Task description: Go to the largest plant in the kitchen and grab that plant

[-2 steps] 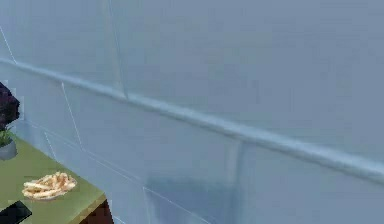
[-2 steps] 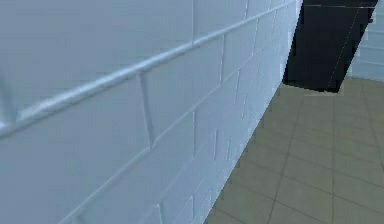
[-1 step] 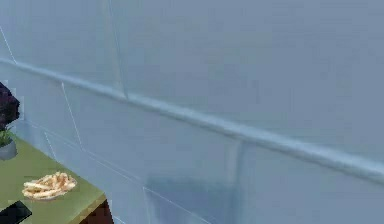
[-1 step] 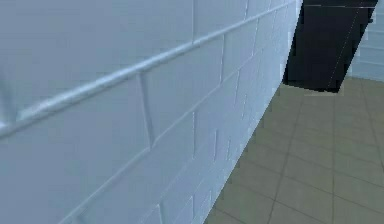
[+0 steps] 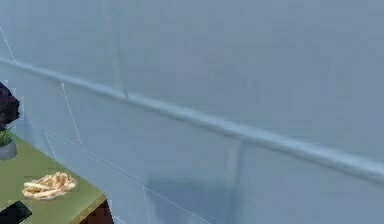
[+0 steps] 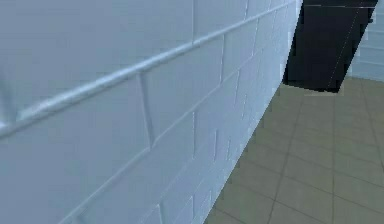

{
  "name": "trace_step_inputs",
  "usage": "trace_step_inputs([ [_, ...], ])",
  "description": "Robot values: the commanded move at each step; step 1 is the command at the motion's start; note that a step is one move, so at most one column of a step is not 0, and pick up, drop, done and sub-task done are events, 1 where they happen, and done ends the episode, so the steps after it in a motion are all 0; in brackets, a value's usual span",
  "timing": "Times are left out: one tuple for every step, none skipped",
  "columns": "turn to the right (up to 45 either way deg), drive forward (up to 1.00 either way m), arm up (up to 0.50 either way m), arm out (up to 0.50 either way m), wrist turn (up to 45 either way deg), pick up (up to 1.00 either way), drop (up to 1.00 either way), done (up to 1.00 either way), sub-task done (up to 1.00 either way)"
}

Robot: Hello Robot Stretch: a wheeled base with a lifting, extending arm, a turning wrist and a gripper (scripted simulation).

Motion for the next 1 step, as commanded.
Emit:
trace_step_inputs([
  [-45.0,0.0,0.0,0.0,0.0,0.0,0.0,0.0,0.0],
])
